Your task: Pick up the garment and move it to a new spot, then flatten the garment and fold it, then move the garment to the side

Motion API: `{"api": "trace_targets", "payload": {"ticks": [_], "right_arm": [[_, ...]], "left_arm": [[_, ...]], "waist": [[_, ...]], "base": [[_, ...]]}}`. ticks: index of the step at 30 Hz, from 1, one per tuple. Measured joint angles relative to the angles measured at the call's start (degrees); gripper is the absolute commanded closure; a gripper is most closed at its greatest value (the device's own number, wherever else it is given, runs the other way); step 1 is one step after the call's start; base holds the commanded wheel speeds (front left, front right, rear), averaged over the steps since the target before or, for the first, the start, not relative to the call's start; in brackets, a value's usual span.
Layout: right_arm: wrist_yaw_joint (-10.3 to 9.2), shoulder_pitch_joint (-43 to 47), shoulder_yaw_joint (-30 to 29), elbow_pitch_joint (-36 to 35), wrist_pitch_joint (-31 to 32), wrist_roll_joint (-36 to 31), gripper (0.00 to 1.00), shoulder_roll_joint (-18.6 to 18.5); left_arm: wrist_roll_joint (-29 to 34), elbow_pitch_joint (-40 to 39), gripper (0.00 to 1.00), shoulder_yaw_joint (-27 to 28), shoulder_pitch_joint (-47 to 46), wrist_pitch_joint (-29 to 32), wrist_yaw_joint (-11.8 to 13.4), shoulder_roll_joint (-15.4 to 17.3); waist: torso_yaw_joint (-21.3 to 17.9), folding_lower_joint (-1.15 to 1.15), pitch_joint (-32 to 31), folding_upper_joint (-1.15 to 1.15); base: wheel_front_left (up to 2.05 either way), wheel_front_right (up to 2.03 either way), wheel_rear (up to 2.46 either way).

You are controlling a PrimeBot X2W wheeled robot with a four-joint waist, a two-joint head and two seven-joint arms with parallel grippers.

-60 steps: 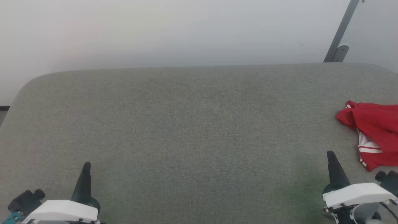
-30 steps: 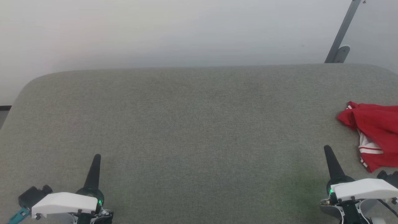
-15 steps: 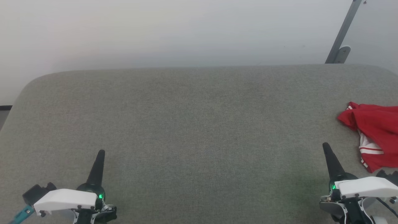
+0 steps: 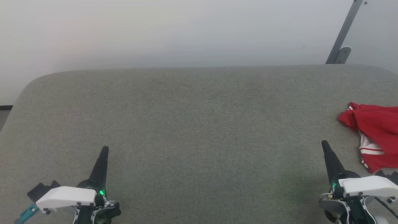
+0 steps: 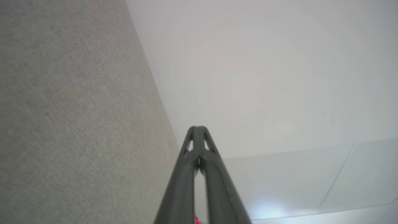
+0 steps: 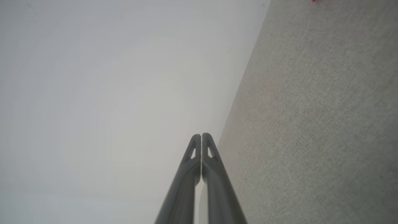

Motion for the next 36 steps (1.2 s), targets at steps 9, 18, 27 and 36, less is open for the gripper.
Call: {"api": "trace_targets", "payload": {"ticks": [9,18,27,36], "right_arm": [[0.0,-0.32,0.07,-0.16,1.01,4.02,1.0,0.01],[0.0,-0.59,0.11,-0.38,1.93,7.75,1.0,0.02],[0.0,-0.71,0.13,-0.48,2.43,9.72,1.0,0.03],[0.0,-0.71,0.13,-0.48,2.43,9.72,1.0,0.04]], "left_arm": [[-3.03,-0.03,1.0,0.03,-0.41,0.91,0.0,-0.63],[-5.58,-0.07,1.0,0.09,-1.01,1.88,0.0,-1.13],[-7.44,-0.09,1.0,0.11,-1.21,2.37,0.0,-1.43],[-7.44,-0.09,1.0,0.11,-1.21,2.37,0.0,-1.43]], "waist": [[0.08,0.0,-0.05,0.0],[0.16,0.0,-0.09,0.0],[0.2,0.0,-0.11,0.0],[0.2,0.0,-0.12,0.0]], "base": [[0.0,0.0,0.0],[0.0,0.0,0.0],[0.0,0.0,0.0],[0.0,0.0,0.0]]}}
